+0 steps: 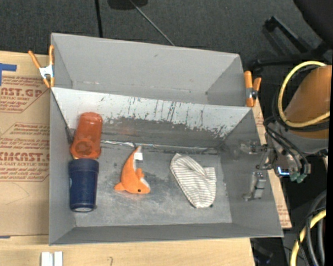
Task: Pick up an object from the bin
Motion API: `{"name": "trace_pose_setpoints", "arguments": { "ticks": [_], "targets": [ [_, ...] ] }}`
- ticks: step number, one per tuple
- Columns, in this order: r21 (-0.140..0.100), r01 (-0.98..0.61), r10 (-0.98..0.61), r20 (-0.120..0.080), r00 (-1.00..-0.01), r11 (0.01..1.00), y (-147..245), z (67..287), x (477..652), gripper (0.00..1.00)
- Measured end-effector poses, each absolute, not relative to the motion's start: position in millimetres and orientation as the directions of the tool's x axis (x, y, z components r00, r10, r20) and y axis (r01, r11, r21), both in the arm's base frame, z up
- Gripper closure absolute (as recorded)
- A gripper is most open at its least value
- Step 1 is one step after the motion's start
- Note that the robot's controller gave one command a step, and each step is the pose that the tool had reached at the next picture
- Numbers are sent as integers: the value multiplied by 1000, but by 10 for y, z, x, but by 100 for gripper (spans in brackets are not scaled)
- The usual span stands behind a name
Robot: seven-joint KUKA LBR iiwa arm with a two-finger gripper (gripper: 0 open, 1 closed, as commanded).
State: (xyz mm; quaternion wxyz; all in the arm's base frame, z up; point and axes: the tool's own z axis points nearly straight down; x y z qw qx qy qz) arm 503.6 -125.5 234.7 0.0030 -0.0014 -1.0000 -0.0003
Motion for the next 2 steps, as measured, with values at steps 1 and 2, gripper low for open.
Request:
{"name": "trace_pose_setpoints", "arguments": {
  "ticks": [1,2],
  "targets": [
    [0,2,2,2,-1000,1000,-1251,2376,5041,0],
    [-2,-136,-136,-2,-991,991,-1107,2396,4996,0]
  ]
}}
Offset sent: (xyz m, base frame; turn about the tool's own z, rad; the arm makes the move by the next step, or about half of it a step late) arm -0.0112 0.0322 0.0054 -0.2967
